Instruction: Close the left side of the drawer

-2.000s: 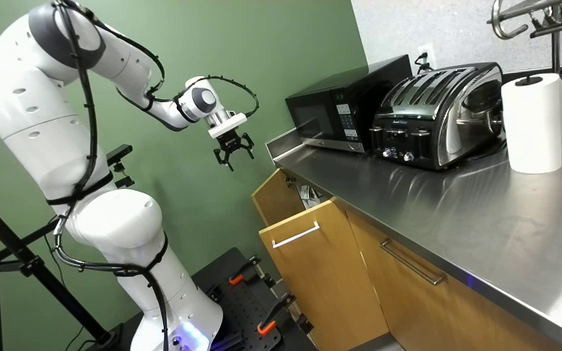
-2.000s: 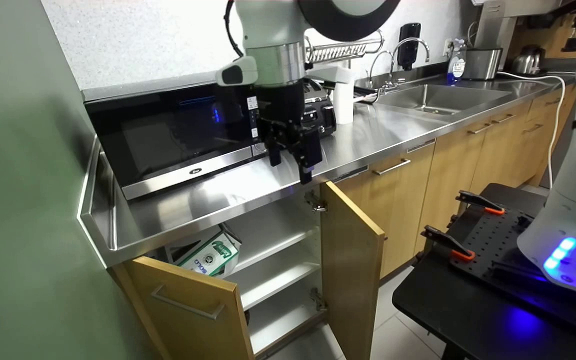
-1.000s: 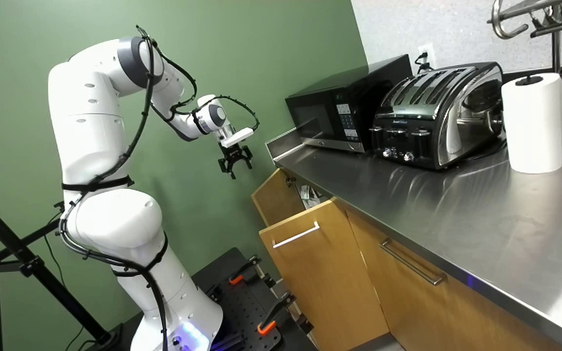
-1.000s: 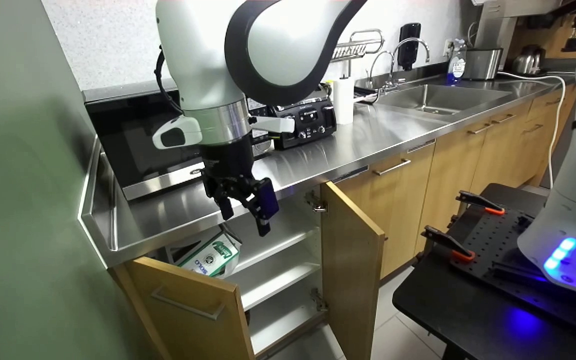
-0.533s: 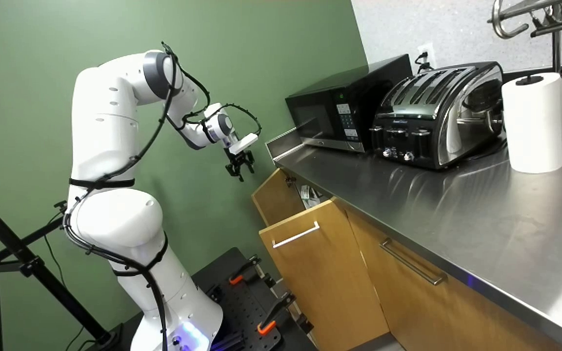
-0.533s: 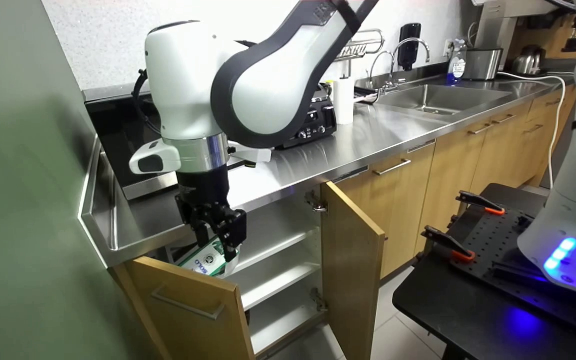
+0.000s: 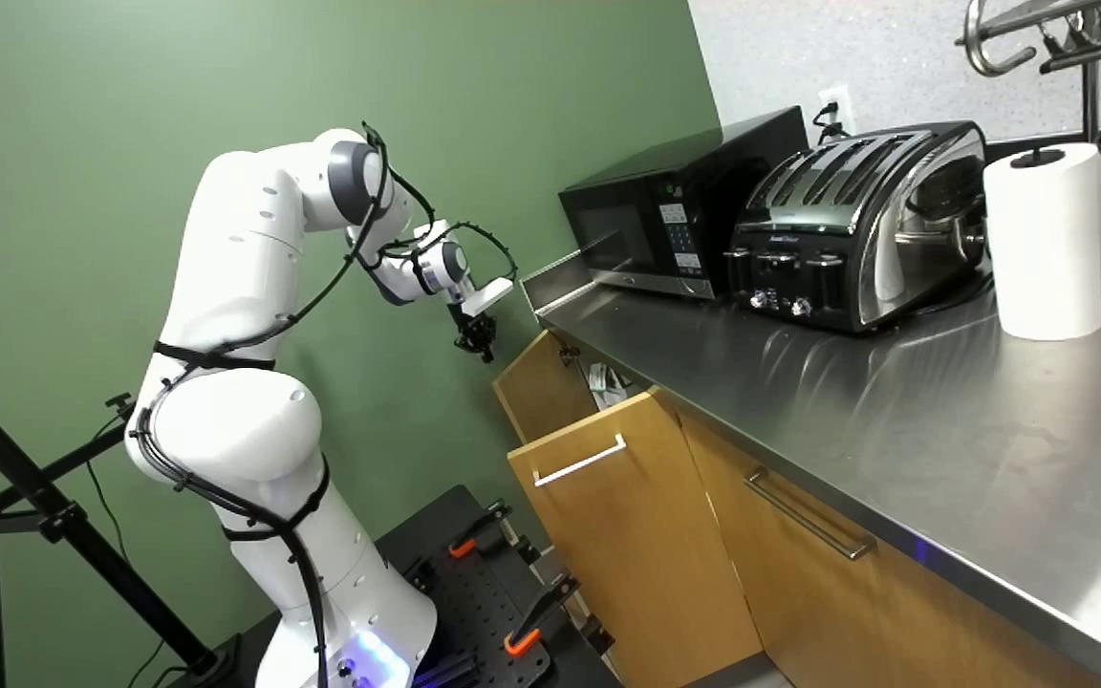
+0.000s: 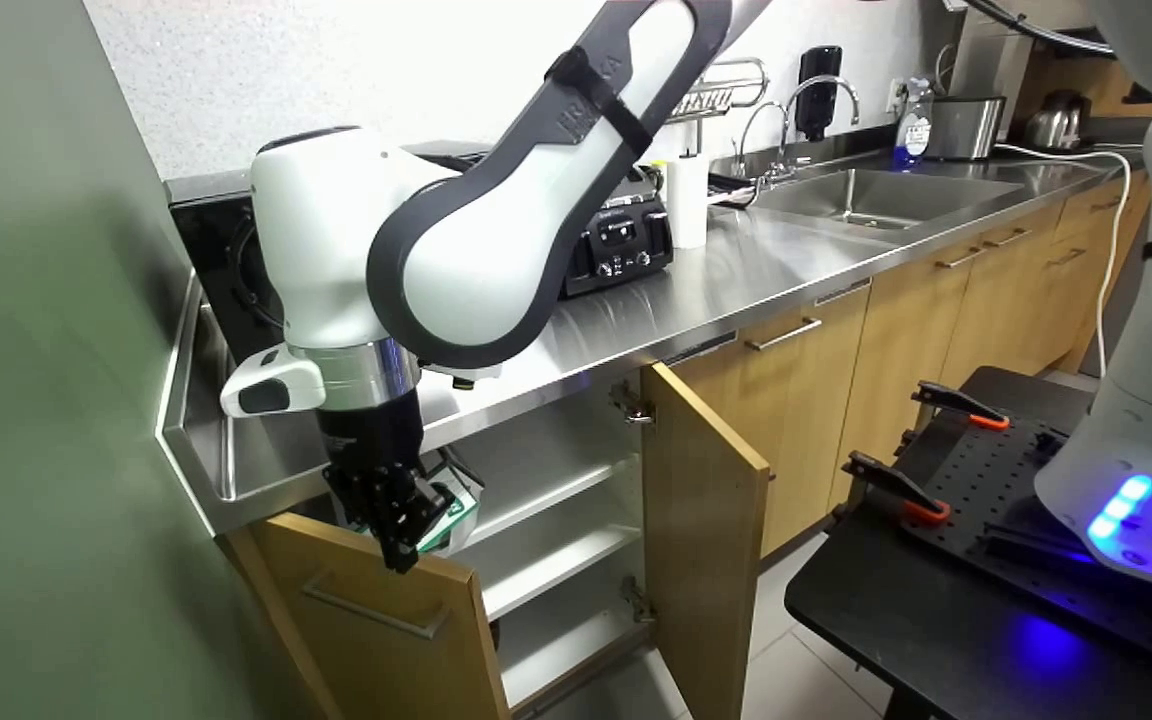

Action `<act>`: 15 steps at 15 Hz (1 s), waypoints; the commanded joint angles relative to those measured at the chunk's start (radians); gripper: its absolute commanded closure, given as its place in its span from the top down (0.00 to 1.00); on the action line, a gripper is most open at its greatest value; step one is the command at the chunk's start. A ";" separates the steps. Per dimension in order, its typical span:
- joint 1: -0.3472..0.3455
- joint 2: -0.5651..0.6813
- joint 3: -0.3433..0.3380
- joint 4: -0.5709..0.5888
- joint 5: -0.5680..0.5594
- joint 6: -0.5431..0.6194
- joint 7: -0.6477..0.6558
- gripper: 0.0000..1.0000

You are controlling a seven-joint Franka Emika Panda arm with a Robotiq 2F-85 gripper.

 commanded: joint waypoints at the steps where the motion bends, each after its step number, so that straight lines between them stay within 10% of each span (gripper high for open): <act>1: 0.032 0.070 -0.009 0.096 -0.031 -0.064 -0.017 0.00; 15: 0.149 0.156 -0.136 0.241 -0.181 -0.353 -0.002 0.00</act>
